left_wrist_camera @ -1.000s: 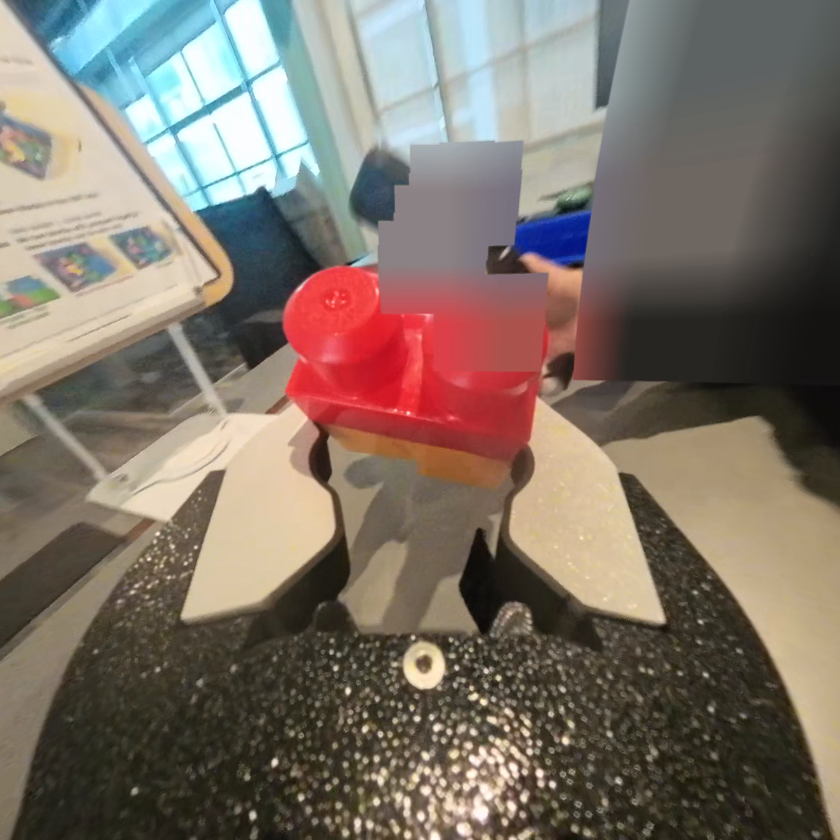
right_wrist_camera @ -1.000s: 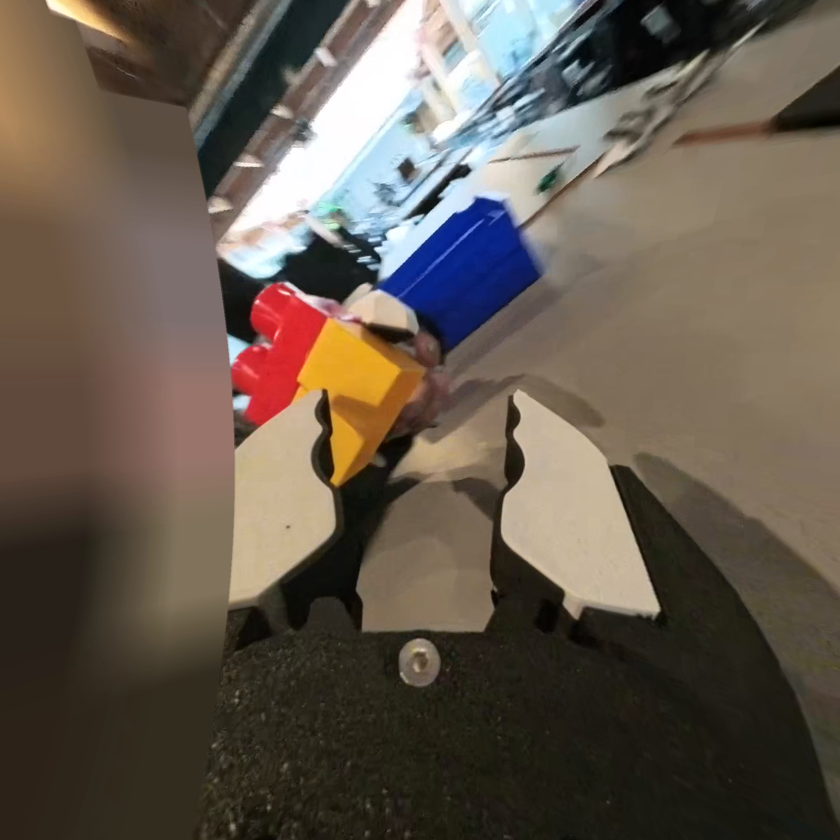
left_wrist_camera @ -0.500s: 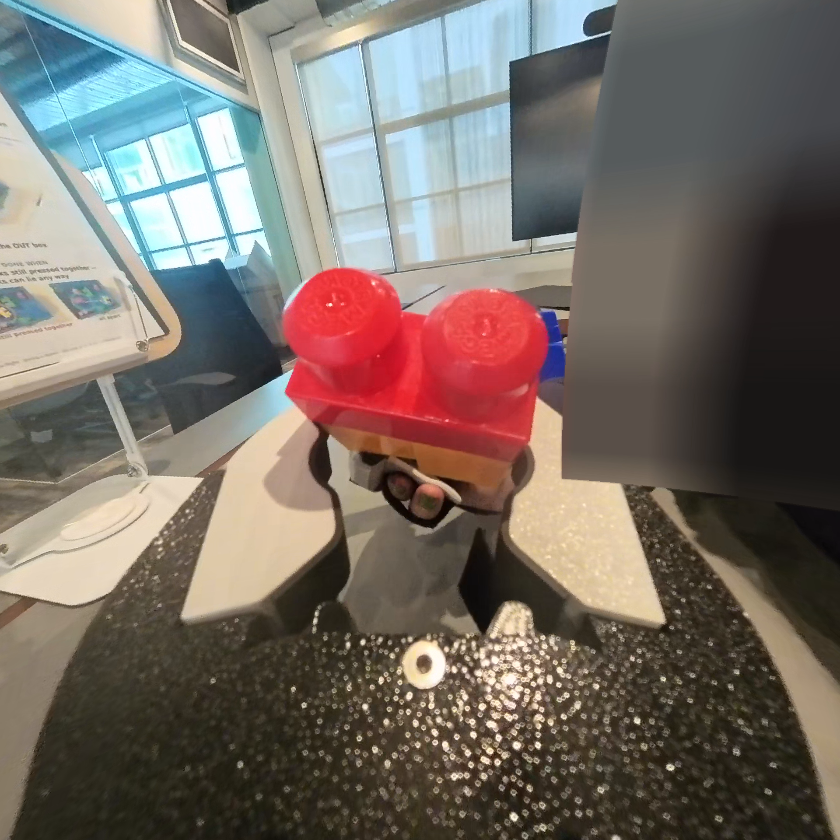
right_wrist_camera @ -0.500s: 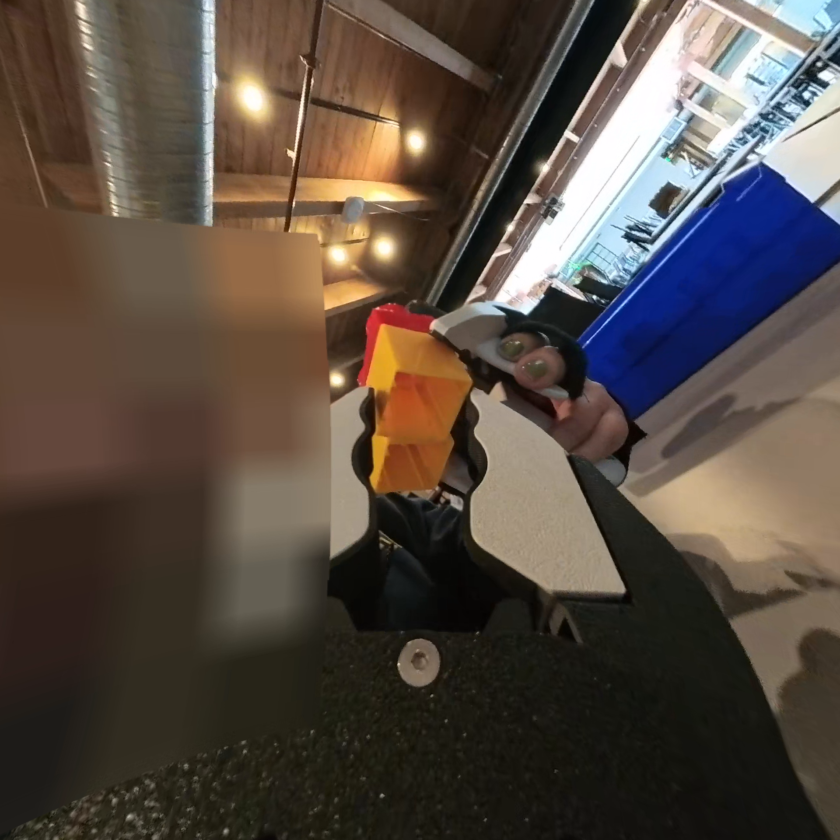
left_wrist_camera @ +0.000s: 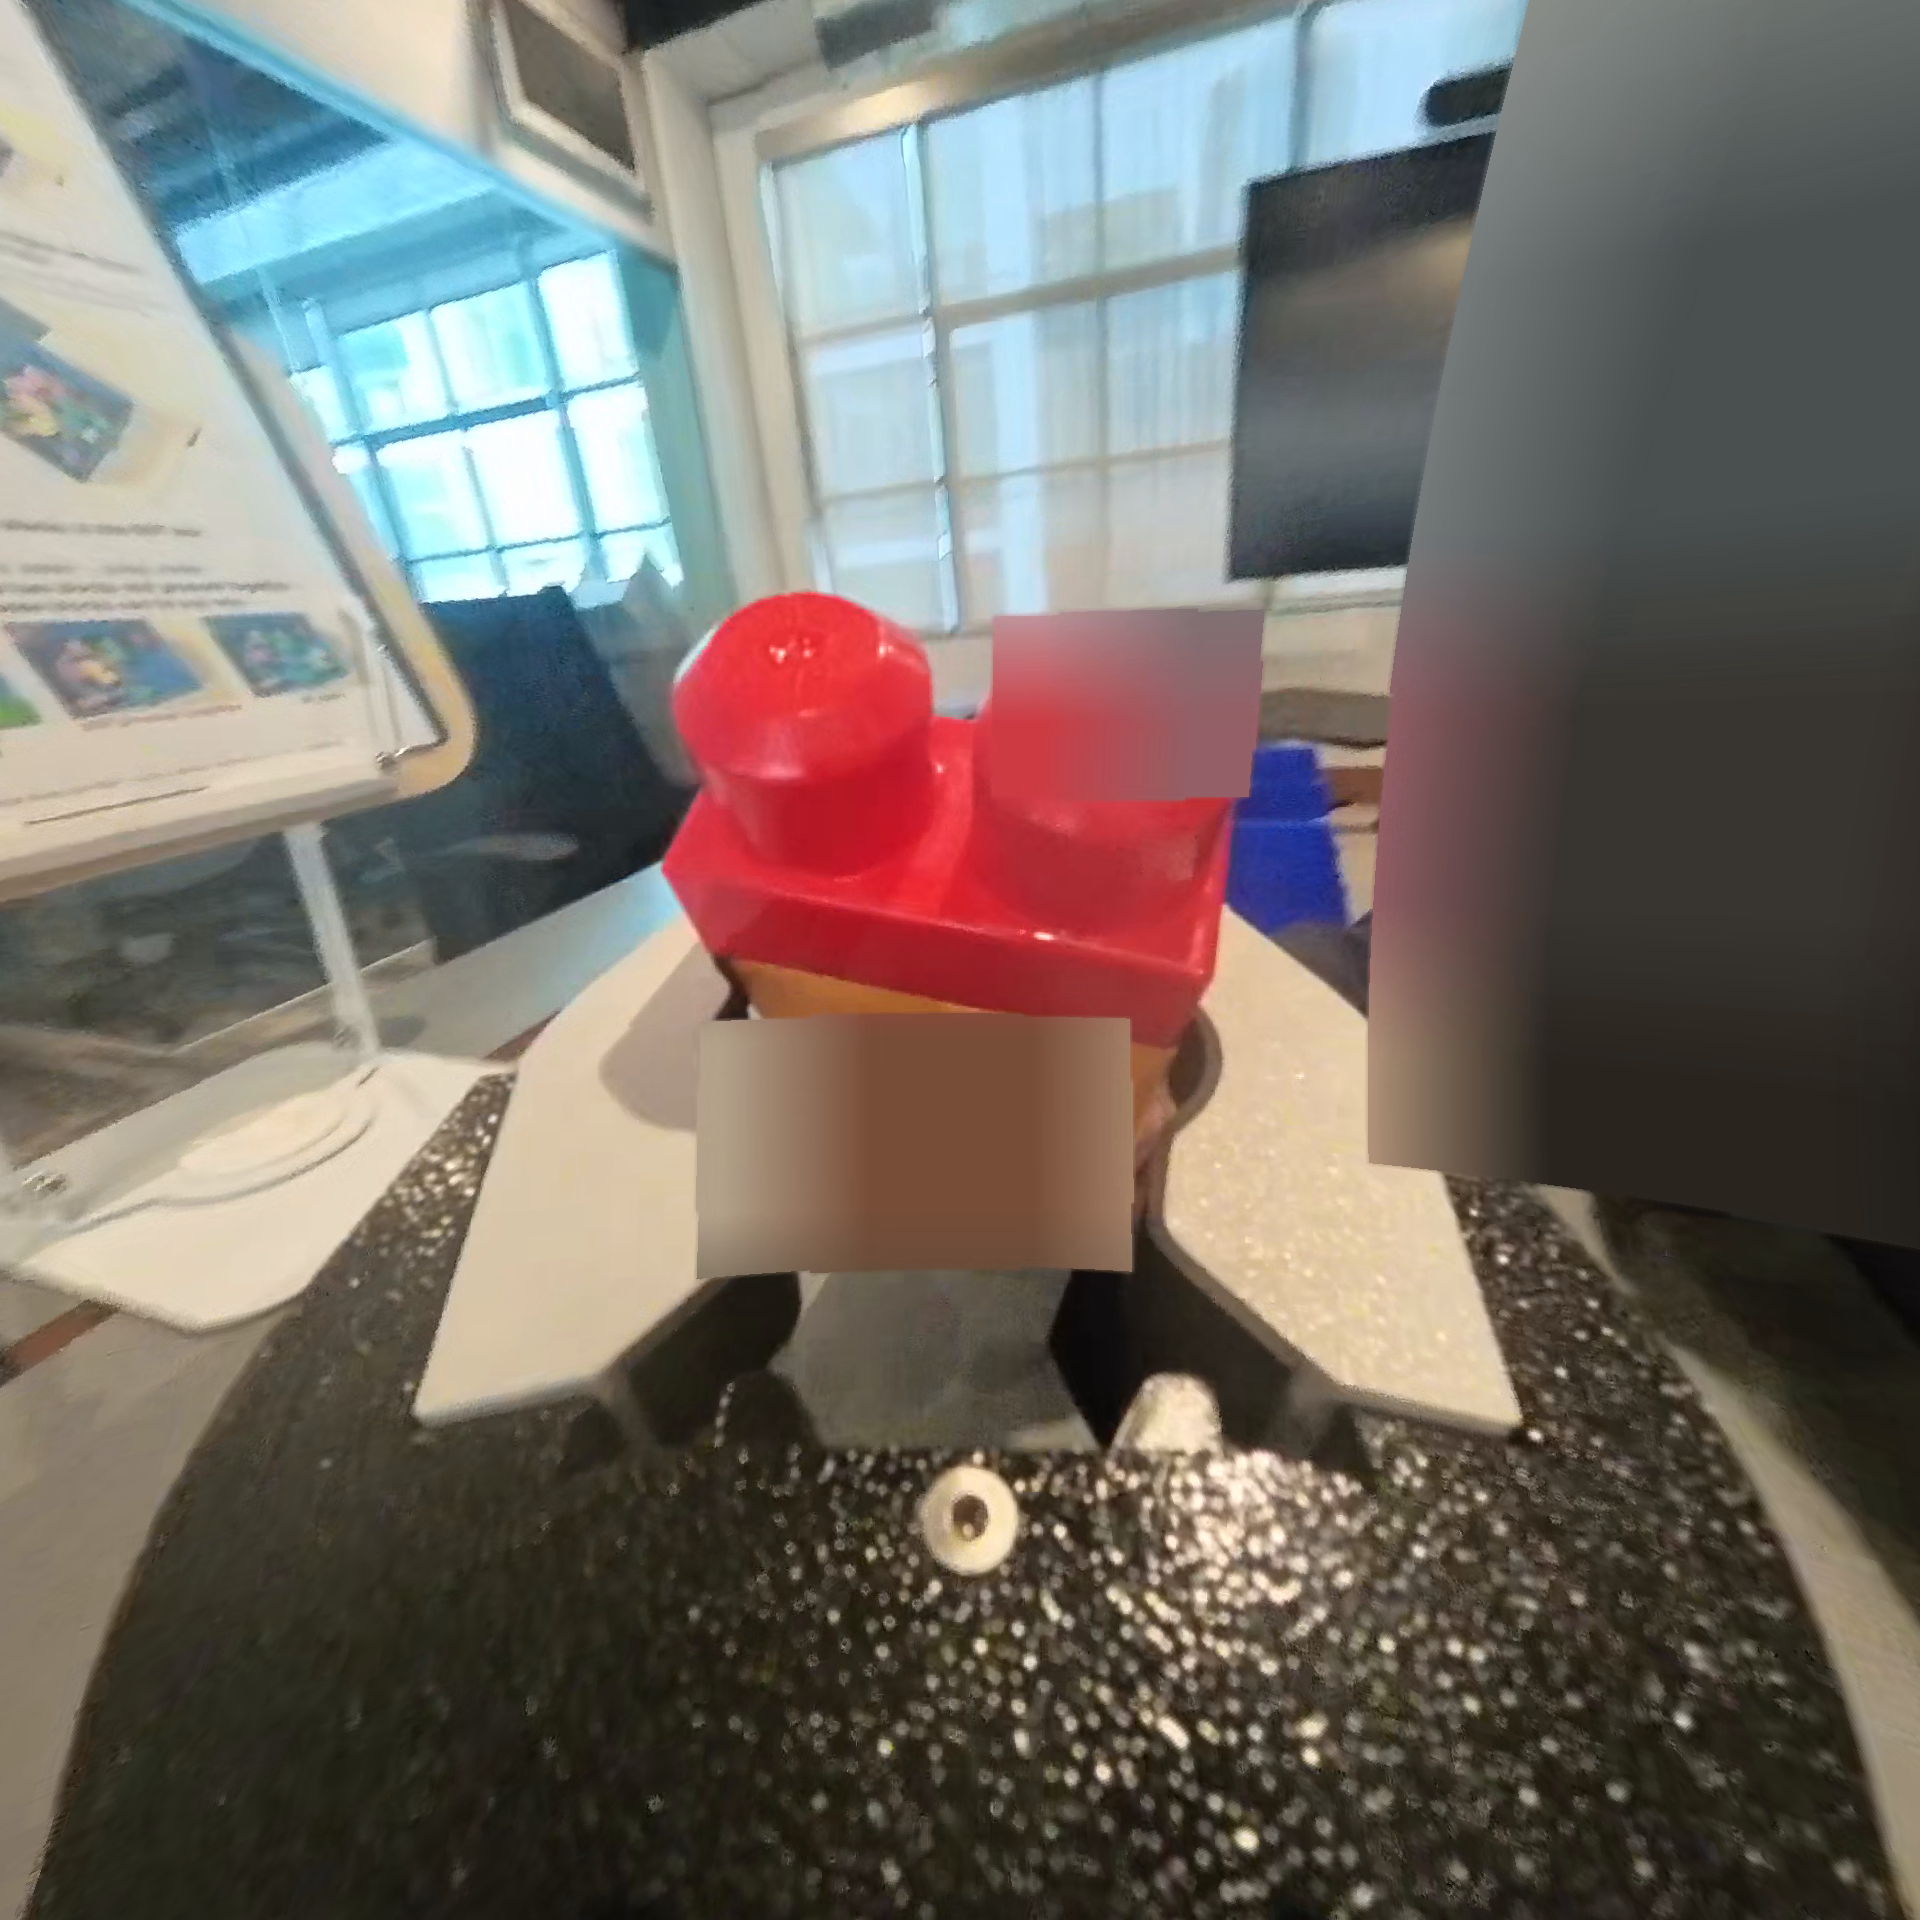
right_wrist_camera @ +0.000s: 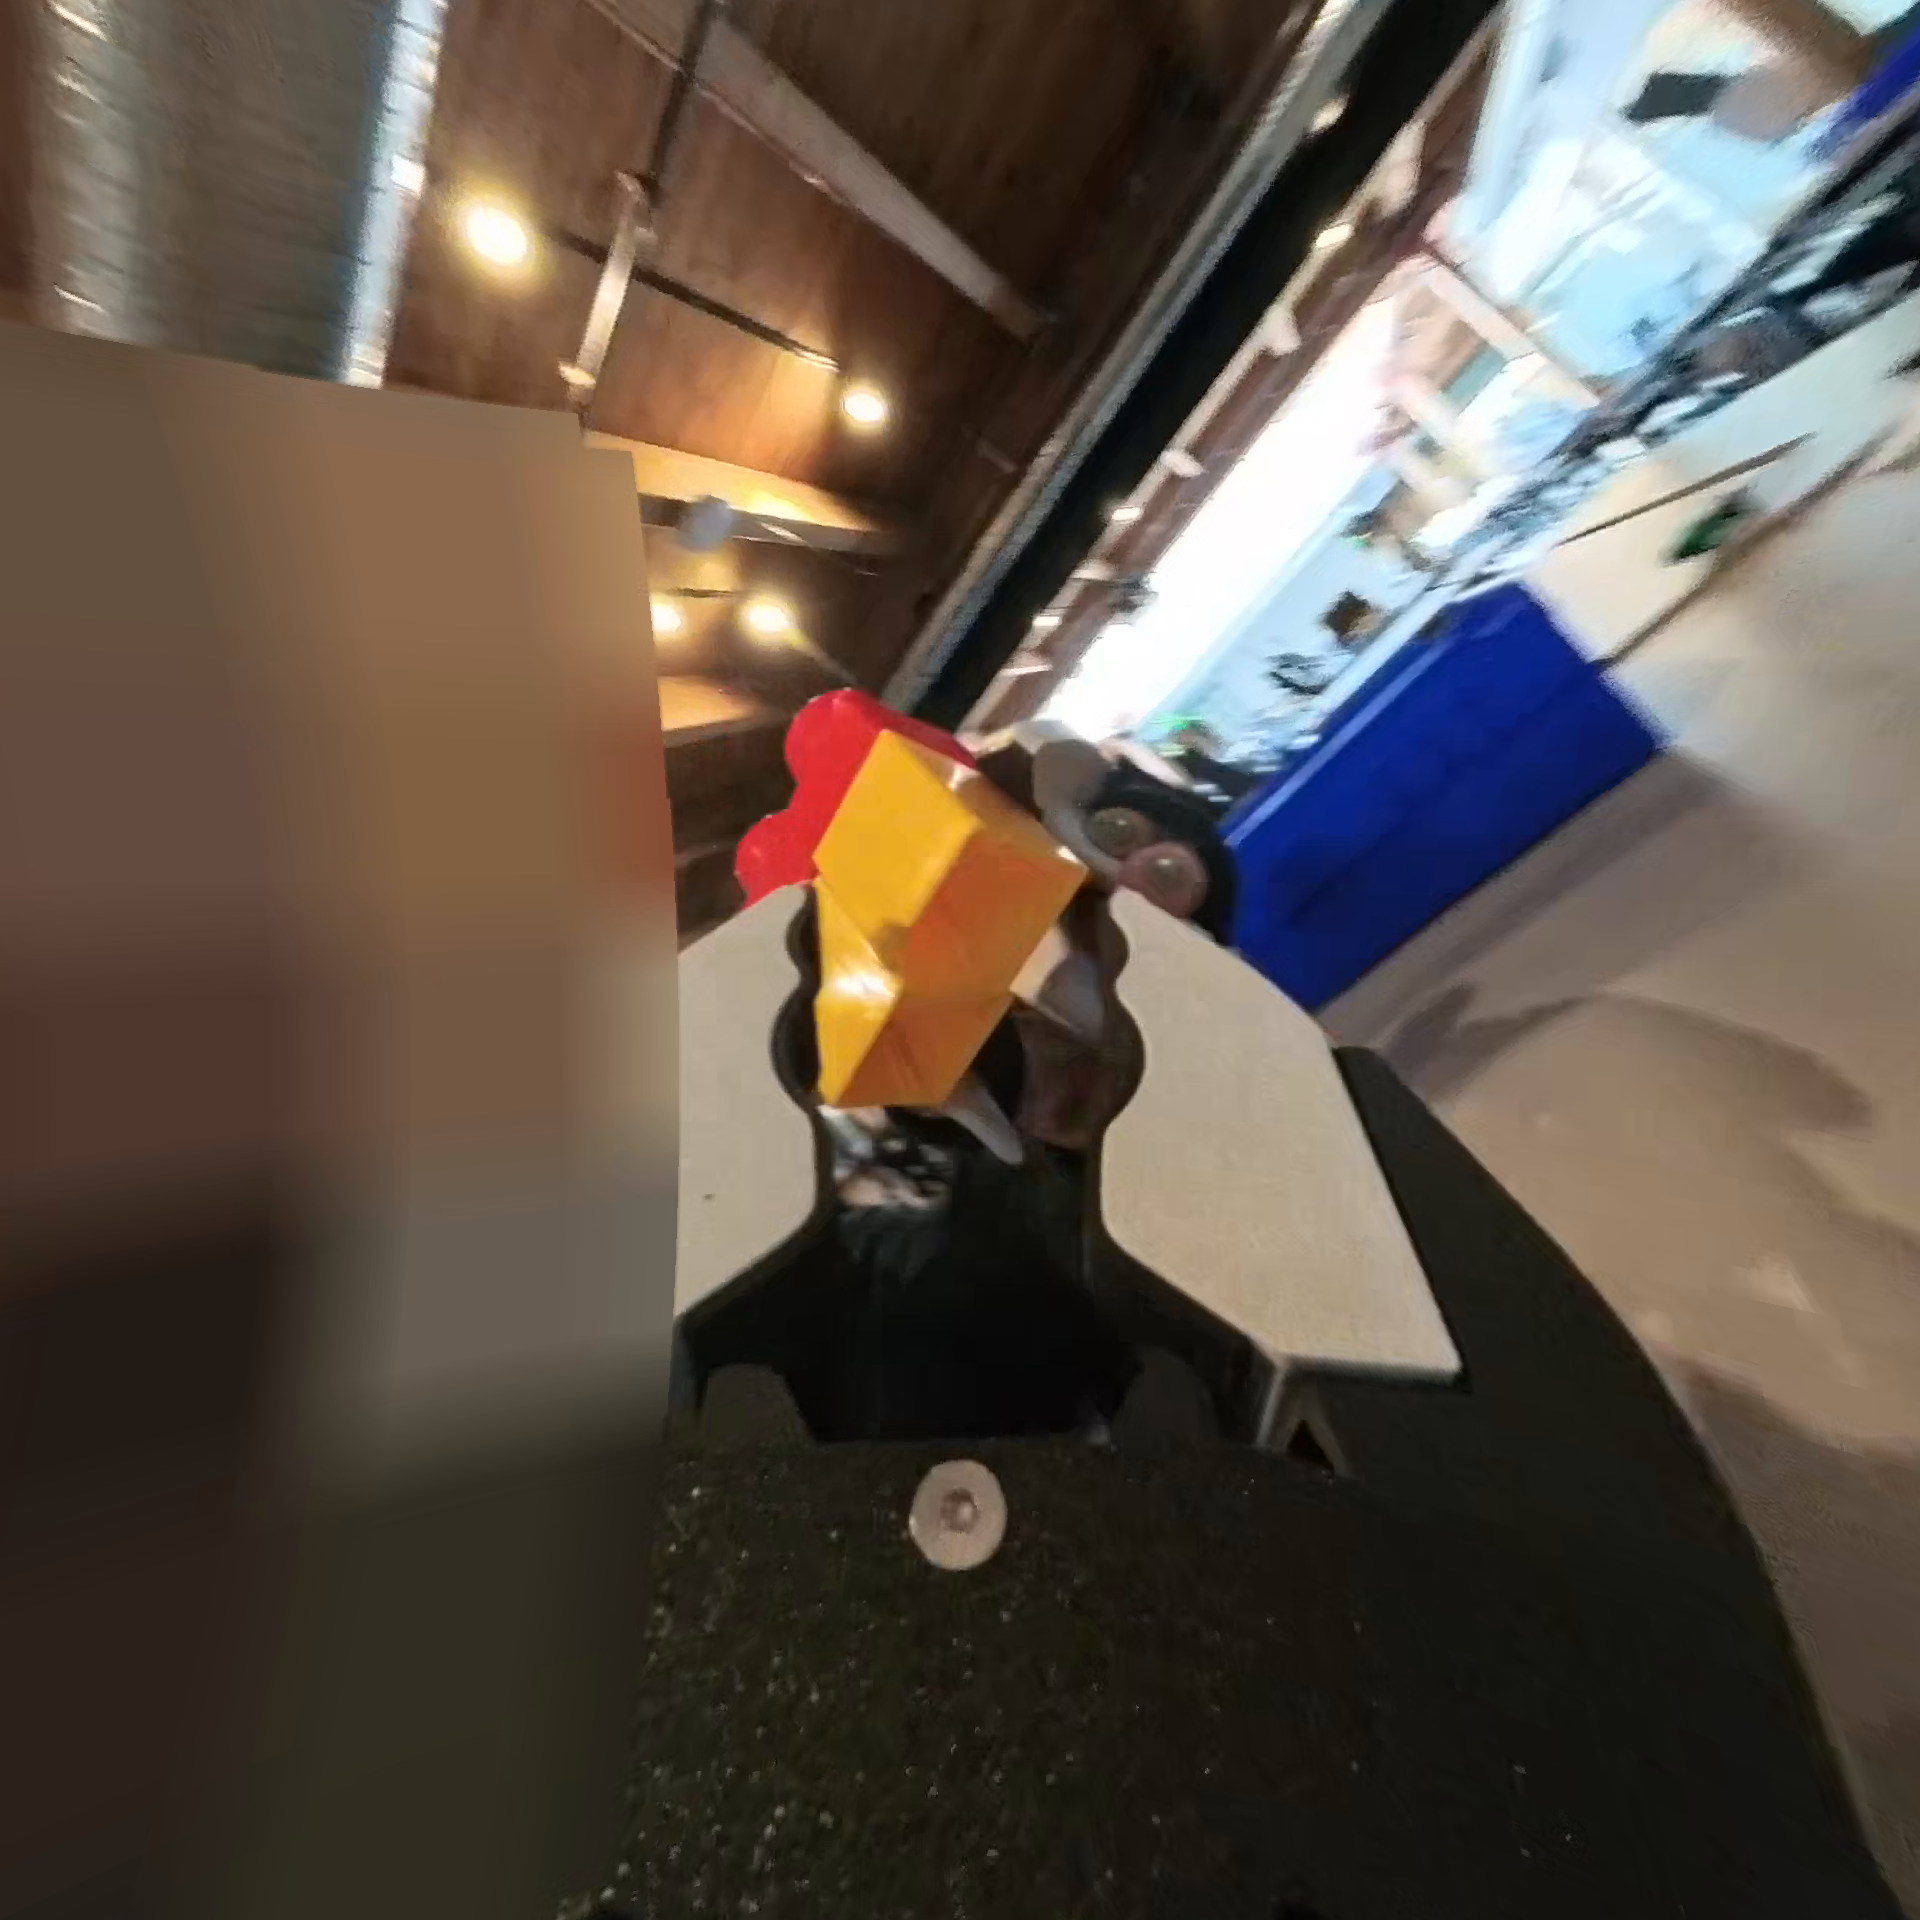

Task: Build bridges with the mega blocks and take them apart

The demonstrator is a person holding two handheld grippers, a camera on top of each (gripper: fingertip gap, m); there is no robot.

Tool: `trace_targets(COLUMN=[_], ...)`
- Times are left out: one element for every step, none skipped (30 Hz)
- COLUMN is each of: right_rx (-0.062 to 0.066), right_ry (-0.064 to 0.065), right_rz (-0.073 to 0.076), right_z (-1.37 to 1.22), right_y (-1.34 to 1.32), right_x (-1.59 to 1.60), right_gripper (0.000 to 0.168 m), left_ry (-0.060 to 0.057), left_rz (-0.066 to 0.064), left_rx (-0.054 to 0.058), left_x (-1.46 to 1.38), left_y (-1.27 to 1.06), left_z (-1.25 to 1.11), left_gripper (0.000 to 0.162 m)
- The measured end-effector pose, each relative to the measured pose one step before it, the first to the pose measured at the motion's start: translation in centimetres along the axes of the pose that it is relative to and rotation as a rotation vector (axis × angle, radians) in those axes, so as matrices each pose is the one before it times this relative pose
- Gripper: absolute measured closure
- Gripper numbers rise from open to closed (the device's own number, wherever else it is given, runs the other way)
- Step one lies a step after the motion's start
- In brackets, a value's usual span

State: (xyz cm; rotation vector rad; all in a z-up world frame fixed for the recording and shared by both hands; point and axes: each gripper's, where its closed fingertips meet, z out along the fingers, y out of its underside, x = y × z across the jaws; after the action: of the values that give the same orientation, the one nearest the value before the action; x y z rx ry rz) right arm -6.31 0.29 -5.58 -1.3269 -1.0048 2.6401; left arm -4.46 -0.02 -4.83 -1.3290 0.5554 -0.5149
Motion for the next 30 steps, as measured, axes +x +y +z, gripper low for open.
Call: trace_targets(right_rx=[0.0049, 0.0121, 0.0089, -0.0076, -0.0189, -0.0290, -0.0292, -0.0295, -0.0238, -0.0166, -0.0279, -0.0362, -0.0419, -0.0367, -0.0279, -0.0292, -0.0256, -0.0149, -0.0146, -0.0152, -0.0137, -0.0142, -0.0121, -0.0106, -0.0140, -0.0095, 0.0013, -0.0015, -0.0034, 0.0003], right_ry=[0.0528, 0.0399, 0.0514, 0.0669, 0.0800, 0.0889, 0.0796, 0.0923, 0.0764, 0.0764, 0.0726, 0.0625, 0.0486, 0.0217, 0.0118, 0.0085, 0.0073, 0.0133, 0.0109, 0.0108, 0.0146, 0.0102, 0.0078, 0.0083, 0.0080, -0.0009, -0.0101, 0.0040, 0.0010, -0.0051], right_rz=[-0.0310, -0.0258, -0.0307, -0.0423, -0.0539, -0.0642, -0.0826, -0.0892, -0.0943, -0.0859, -0.0803, -0.0682, -0.0527, -0.0335, -0.0142, -0.0071, -0.0076, -0.0076, -0.0089, -0.0058, -0.0092, -0.0114, -0.0079, -0.0076, -0.0113, -0.0142, -0.0090, -0.0085, -0.0071, 0.0026], right_z=[-0.552, -0.562, -0.479, -0.306, -0.116, 0.029, 0.134, 0.180, 0.208, 0.192, 0.203, 0.206, 0.206, 0.203, 0.198, 0.217, 0.253, 0.240, 0.252, 0.234, 0.206, 0.186, 0.146, 0.133, 0.106, 0.067, -0.015, -0.003, -0.009, -0.024], right_y=[-0.535, -0.653, -0.607, -0.362, -0.167, 0.016, 0.055, 0.073, -0.007, -0.080, 0.093, 0.251, 0.397, 0.379, 0.322, 0.366, 0.325, 0.186, 0.148, 0.121, 0.092, 0.089, 0.061, 0.061, 0.148, 0.112, -0.032, 0.032, 0.043, 0.004], right_x=[0.345, 0.155, 0.211, 0.279, 0.301, 0.275, 0.000, 0.091, -0.148, -0.106, -0.016, 0.037, 0.029, -0.187, -0.171, -0.084, -0.008, 0.121, 0.111, 0.112, 0.154, 0.090, 0.046, 0.052, 0.055, -0.083, -0.215, -0.019, -0.018, -0.023], right_gripper=[0.111, 0.107, 0.104, 0.099, 0.096, 0.094, 0.091, 0.089, 0.088, 0.088, 0.088, 0.089, 0.091, 0.093, 0.094, 0.096, 0.096, 0.098, 0.100, 0.102, 0.104, 0.106, 0.109, 0.111, 0.115, 0.117, 0.128, 0.129, 0.129, 0.129], left_ry=[-0.0470, -0.0491, -0.0619, -0.0723, -0.0705, -0.0766, -0.0729, -0.0452, -0.0259, -0.0207, -0.0185, -0.0210, -0.0240, -0.0239, -0.0184, -0.0135, -0.0152, -0.0167, -0.0160, -0.0127, -0.0112, -0.0107, -0.0106, -0.0092, -0.0027, 0.0009, 0.0014, 0.0029, 0.0041, 0.0071], left_rz=[0.0107, 0.0132, 0.0183, 0.0304, 0.0459, 0.0513, 0.0486, 0.0392, 0.0283, 0.0248, 0.0234, 0.0193, 0.0133, 0.0044, -0.0042, -0.0081, -0.0031, 0.0062, 0.0090, 0.0091, 0.0091, 0.0072, 0.0023, -0.0040, -0.0081, -0.0076, -0.0029, -0.0010, -0.0046, -0.0083], left_rx=[-0.0462, -0.0518, -0.0634, -0.0800, -0.0836, -0.0799, -0.0744, -0.0634, -0.0493, -0.0332, -0.0239, -0.0216, -0.0171, -0.0096, -0.0039, -0.0033, -0.0050, -0.0034, -0.0003, 0.0015, 0.0032, 0.0052, 0.0081, 0.0114, 0.0139, 0.0112, 0.0052, 0.0041, 0.0057, 0.0080], left_x=[-0.776, -0.805, -0.941, -1.000, -0.846, -0.773, -0.614, -0.186, 0.086, 0.159, 0.168, 0.067, -0.037, -0.121, -0.134, -0.122, -0.154, -0.133, -0.065, 0.010, 0.043, 0.038, 0.008, -0.016, 0.025, 0.044, 0.055, 0.070, 0.053, 0.076], left_y=[0.565, 0.655, 0.810, 1.013, 1.036, 0.965, 0.837, 0.694, 0.550, 0.394, 0.275, 0.234, 0.159, 0.080, 0.000, 0.016, 0.020, 0.003, -0.070, -0.133, -0.182, -0.221, -0.253, -0.285, -0.301, -0.221, -0.101, -0.026, -0.002, -0.031], left_z=[-0.168, -0.121, -0.043, 0.062, 0.181, 0.272, 0.345, 0.408, 0.453, 0.418, 0.350, 0.287, 0.213, 0.137, 0.090, 0.073, 0.065, 0.053, 0.023, 0.009, -0.011, -0.025, -0.037, -0.053, -0.081, -0.072, -0.016, 0.006, 0.001, -0.016], left_gripper=[0.083, 0.083, 0.084, 0.084, 0.084, 0.084, 0.084, 0.084, 0.084, 0.084, 0.084, 0.084, 0.084, 0.084, 0.084, 0.084, 0.084, 0.084, 0.084, 0.084, 0.084, 0.084, 0.084, 0.084, 0.084, 0.084, 0.084, 0.084, 0.084, 0.084])
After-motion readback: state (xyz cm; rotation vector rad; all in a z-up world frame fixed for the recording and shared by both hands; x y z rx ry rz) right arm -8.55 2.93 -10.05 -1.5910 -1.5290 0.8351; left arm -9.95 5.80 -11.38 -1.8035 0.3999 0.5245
